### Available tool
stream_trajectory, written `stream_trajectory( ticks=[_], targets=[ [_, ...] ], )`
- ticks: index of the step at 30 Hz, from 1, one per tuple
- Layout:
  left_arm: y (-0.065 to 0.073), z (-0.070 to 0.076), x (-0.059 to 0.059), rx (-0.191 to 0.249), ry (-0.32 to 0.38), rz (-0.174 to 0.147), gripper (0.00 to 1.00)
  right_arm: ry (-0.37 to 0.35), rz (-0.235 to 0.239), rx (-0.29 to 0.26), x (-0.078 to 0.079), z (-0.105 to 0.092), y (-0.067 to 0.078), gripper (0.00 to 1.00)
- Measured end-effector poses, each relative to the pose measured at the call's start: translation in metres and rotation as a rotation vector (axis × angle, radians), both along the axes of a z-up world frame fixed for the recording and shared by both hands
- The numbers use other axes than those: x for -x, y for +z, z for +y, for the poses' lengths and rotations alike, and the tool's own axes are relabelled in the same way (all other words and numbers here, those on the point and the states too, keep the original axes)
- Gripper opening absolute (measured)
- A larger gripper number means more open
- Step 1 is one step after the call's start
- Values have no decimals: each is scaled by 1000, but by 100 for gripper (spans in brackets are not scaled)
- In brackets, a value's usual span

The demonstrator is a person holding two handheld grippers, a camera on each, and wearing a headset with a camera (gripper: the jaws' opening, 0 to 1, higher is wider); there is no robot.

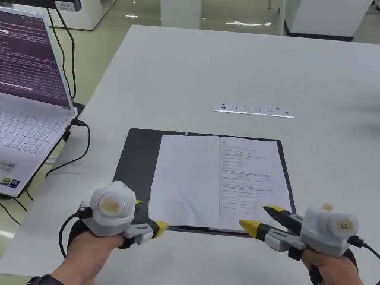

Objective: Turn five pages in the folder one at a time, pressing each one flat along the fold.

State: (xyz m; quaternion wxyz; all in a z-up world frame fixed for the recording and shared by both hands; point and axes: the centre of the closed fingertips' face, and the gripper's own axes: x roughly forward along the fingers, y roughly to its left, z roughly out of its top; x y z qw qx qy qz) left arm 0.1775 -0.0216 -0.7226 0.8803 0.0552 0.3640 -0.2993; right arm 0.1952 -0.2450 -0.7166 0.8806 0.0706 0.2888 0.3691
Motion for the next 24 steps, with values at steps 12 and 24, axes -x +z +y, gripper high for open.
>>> stream_trajectory(
  ticks=[12, 24],
  targets=[
    [31, 14, -1, 4, -1, -70, 61, 6, -49, 73, 11, -23, 15, 62],
    [36, 21, 16, 14, 26, -93, 66, -7, -52, 87, 24, -36, 17, 67]
  ],
)
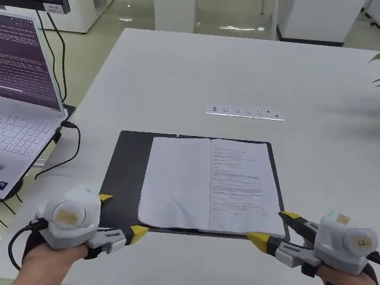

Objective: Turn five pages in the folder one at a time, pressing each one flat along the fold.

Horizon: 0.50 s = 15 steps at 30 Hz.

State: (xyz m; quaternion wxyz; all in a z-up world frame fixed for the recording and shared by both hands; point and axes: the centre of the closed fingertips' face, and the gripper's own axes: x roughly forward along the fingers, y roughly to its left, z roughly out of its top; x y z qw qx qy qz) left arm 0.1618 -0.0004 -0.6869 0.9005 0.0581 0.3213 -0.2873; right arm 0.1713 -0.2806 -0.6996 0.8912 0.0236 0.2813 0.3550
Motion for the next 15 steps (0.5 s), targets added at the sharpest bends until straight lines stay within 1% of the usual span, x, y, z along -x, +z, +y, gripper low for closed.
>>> stream_trajectory(
  ticks=[4, 9, 15],
  targets=[
    [4, -1, 0, 11, 3, -10, 67, -4, -6, -9, 2, 1, 3, 68],
    [9, -2, -1, 20, 4, -26, 69, -4, -3, -11, 5, 4, 4, 70],
    [12, -3, -1, 25, -2, -30, 70, -13, -8, -14, 8, 3, 6, 72]
  ],
)
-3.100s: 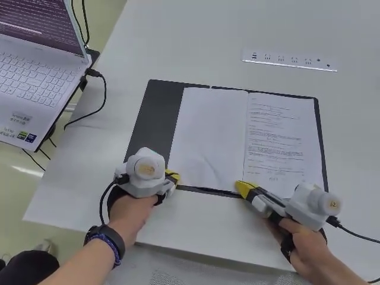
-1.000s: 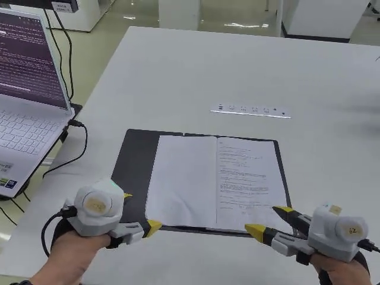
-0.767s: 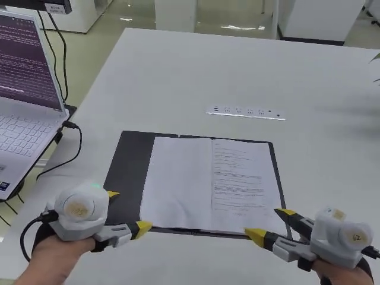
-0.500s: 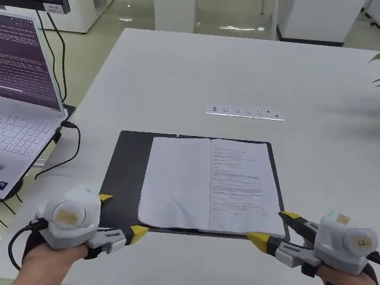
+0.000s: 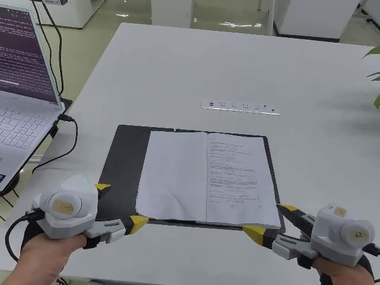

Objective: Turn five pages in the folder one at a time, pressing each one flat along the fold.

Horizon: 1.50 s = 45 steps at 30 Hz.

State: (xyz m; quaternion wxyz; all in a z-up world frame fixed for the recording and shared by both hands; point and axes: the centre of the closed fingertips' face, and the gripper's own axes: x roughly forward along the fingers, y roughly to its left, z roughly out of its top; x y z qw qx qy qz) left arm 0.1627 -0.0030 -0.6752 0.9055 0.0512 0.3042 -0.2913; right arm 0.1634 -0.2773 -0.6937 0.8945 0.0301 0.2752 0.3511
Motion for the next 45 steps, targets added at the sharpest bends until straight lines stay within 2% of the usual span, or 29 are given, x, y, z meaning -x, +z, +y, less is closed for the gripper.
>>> stream_trajectory(
  ticks=[8, 16, 25, 36, 45],
  targets=[
    [5, -5, 0, 26, -3, -5, 72, -15, 2, 0, 3, -6, 2, 75],
    [5, -24, 2, 43, -25, 9, 72, -40, 11, 4, 10, -17, 2, 76],
    [5, -43, -5, 58, -51, 17, 72, -84, 23, -13, 13, -31, 1, 77],
    [3, -85, -13, 66, -125, 30, 70, -129, 37, -39, 17, -43, 1, 75],
    [3, -122, -28, 85, -172, 38, 70, -162, 46, -63, 16, -56, 0, 75]
  ],
)
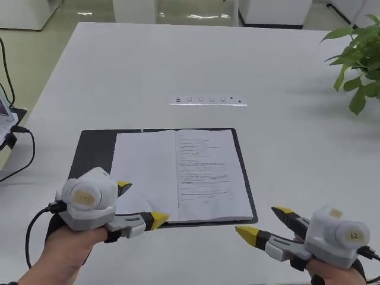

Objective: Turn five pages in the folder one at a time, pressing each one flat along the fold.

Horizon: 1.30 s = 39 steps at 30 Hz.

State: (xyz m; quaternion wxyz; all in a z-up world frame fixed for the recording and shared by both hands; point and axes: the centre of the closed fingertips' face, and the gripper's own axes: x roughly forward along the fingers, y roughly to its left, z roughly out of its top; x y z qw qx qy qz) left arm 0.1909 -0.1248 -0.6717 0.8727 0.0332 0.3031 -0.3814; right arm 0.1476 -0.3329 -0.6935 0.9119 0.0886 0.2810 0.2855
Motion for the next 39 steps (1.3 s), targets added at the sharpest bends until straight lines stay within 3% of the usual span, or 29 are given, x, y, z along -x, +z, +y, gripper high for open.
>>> stream_trajectory(
  ticks=[7, 11, 19, 29, 39],
  targets=[
    [-1, -35, -14, 33, -26, 24, 70, -21, 7, -18, -3, -7, -1, 76],
    [-4, -60, -19, 28, -62, 23, 70, -15, 16, -20, -2, -9, -4, 76],
    [-12, -96, -24, 25, -113, 36, 70, -11, 29, -22, -1, -12, -9, 76],
    [-31, -144, -30, 9, -162, 56, 70, -23, 54, -34, 4, -15, -17, 75],
    [-58, -171, -34, -9, -151, 81, 69, -28, 74, -37, 7, -19, -22, 74]
  ],
)
